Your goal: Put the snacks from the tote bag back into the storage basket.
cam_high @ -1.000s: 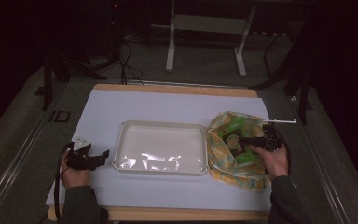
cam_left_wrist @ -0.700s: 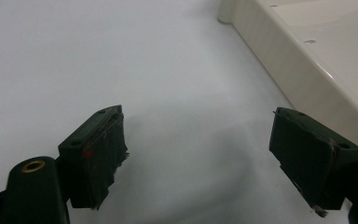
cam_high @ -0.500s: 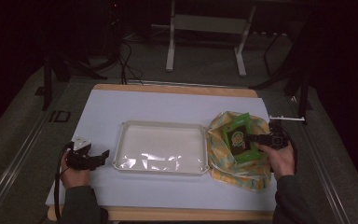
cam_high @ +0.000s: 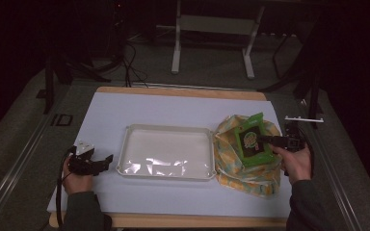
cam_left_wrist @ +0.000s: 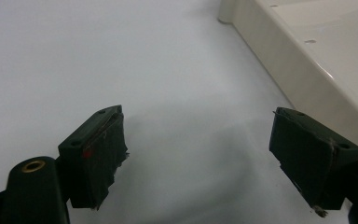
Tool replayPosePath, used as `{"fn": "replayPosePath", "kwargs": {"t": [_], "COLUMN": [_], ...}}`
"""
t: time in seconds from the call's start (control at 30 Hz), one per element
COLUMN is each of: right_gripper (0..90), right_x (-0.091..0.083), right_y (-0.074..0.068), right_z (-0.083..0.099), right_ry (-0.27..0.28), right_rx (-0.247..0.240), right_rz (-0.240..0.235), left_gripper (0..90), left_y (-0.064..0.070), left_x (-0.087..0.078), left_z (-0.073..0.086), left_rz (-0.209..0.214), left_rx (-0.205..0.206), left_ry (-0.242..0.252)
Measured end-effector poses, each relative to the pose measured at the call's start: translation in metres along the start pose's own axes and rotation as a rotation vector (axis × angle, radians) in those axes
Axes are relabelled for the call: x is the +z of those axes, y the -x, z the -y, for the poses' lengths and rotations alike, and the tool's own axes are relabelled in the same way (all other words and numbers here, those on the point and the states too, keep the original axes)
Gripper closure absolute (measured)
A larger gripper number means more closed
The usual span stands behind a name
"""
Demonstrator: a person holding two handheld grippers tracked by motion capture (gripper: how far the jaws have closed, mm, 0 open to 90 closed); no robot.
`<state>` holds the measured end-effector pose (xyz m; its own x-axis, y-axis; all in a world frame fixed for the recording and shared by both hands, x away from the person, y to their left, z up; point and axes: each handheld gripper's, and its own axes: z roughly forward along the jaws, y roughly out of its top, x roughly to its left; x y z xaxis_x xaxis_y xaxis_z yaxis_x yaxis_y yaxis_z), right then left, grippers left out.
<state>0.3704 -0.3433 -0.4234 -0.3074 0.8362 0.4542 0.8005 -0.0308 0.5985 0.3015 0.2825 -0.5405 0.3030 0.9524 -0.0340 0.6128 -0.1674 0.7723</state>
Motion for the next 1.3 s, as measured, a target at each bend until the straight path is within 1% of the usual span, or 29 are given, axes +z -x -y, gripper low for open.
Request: {"fn": "replayPosePath", "kwargs": {"t": [0.27,0.37,0.47,1.3], "right_gripper": [72.6,72.5,72.6,72.6], "right_x": [-0.009,-0.011,-0.012,-0.022], "right_y": [-0.002,-0.001,-0.002,-0.017], "right_z": [-0.004,-0.005,-0.006,-0.016], "right_ry": [0.016,0.015,0.016,0.035], "right_rx": [-0.003,0.006,0.005,-0.033], "right_rz": [-0.005,-0.026,-0.024,-0.041], "left_gripper": [18.8,18.8,18.7,18.8], "left_y": [0.0,0.0,0.0,0.0], "left_x": [0.0,0.0,0.0,-0.001], "left_z": [0.0,0.0,0.0,0.0], "left_rz": [-0.001,-0.002,-0.004,-0.005], "left_rx": [0.0,-0.002,-0.001,-0.001], "left_ry": [0.0,0.004,0.002,0.003]}}
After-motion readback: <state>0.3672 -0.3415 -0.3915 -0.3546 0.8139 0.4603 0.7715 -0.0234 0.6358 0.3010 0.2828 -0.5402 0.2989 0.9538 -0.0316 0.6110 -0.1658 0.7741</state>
